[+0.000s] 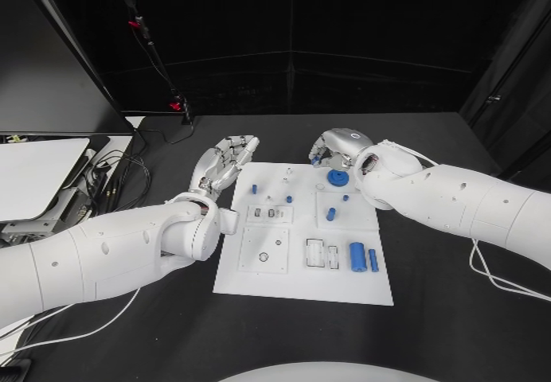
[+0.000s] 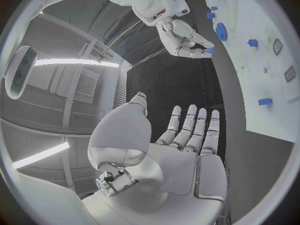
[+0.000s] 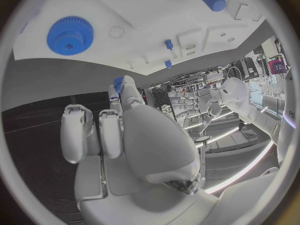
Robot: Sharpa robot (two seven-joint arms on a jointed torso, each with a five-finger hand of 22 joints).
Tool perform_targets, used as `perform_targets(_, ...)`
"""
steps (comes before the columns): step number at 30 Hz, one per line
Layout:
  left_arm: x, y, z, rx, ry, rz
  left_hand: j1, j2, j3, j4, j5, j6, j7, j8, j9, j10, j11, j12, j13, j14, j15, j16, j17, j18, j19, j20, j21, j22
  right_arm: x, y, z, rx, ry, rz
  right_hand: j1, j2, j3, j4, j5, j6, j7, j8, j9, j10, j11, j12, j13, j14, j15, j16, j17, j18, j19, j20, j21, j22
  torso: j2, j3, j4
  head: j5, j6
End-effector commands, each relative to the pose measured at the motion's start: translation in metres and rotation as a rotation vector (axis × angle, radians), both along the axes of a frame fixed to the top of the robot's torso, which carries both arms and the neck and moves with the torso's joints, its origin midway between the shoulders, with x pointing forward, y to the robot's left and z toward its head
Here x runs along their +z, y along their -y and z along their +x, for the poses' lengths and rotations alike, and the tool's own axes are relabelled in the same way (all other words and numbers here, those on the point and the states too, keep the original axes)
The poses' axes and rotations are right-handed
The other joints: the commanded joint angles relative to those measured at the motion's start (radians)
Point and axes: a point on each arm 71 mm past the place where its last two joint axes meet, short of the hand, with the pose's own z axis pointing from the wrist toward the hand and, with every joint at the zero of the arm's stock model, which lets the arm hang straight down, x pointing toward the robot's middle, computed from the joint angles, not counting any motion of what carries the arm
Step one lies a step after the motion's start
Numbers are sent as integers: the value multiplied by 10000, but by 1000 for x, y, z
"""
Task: Assemble the parts on the task board
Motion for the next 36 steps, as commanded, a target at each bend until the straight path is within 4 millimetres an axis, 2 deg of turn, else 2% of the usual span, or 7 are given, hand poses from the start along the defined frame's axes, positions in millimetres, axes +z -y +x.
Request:
perform_targets(1, 20, 2, -7, -399, 2922, -641, -25, 91, -53, -1, 64, 67, 1540, 44, -7, 75, 1, 33, -6, 4, 83, 52, 15, 176, -10, 51, 50, 3, 5, -8, 1, 358, 263, 425, 37, -56, 15, 41, 30, 64, 2, -79, 1, 157, -108, -87, 17, 474, -46, -22, 20, 83, 36, -54, -22, 370, 13, 12, 25, 65, 51)
perform_targets(2, 20, 2, -7, -402, 2920, -641, -25, 91, -53, -1, 64, 67, 1540, 44, -7, 75, 1, 33, -6, 4, 83, 52, 15, 176, -10, 51, 50, 3, 5, -10, 2, 385, 230, 414, 43, -62, 22, 50, 30, 65, 1, -92, -2, 160, -106, -111, 16, 475, -45, -22, 24, 83, 39, -52, -21, 373, 8, 13, 19, 91, 61)
perform_targets(6, 19, 3, -7, -416, 2907, -641, -25, 91, -53, -1, 64, 67, 1540, 44, -7, 75, 1, 33, -6, 4, 83, 52, 15, 176, -10, 51, 50, 3, 3, -18, 5, 491, 11, 312, 60, -68, 41, 68, 30, 65, 1, -121, -7, 170, -104, -160, 16, 477, -42, -21, 32, 81, 44, -50, -20, 380, 32, 26, 71, 141, 143)
perform_targets(12, 16, 6, -7, -465, 2871, -664, -16, 97, -58, -1, 78, 67, 1540, 44, -11, 73, 2, 34, -7, 4, 84, 53, 14, 175, -13, 51, 50, 1, -2, -24, 11, 360, -382, 86, 81, -80, 75, 107, 31, 58, 6, -179, -17, 178, -95, -254, 16, 480, -36, -22, 43, 80, 48, -45, -21, 385, 93, 67, 237, 137, 228)
perform_targets(14, 16, 7, -8, -490, 2852, -679, -10, 102, -62, -1, 88, 66, 1541, 44, -13, 72, 2, 35, -7, 3, 85, 53, 14, 174, -15, 52, 51, 1, -3, -24, 13, 293, -469, 30, 81, -80, 75, 107, 31, 58, 6, -179, -17, 178, -95, -254, 16, 480, -36, -22, 43, 80, 48, -45, -21, 385, 118, 73, 272, 135, 247)
perform_targets(28, 15, 11, -10, -606, 2815, -759, 0, 113, -68, 0, 106, 63, 1541, 41, -18, 68, 3, 34, -8, 1, 87, 53, 13, 172, -14, 51, 55, 3, -4, -24, 17, 187, -584, -20, 95, -90, 107, 149, 31, 54, 17, -233, -22, 190, -84, -338, 17, 482, -30, -22, 53, 80, 51, -39, -23, 387, 349, 83, 372, 119, 259)
perform_targets(36, 15, 12, -9, -624, 2844, -730, 8, 120, -72, 0, 118, 59, 1541, 39, -22, 64, 3, 34, -9, 0, 88, 53, 13, 171, -12, 52, 59, 6, -4, -24, 18, 177, -539, -6, 110, -97, 122, 157, 33, 50, 20, -253, -24, 194, -82, -368, 18, 483, -27, -20, 63, 78, 56, -37, -21, 394, 404, 91, 438, 87, 267)
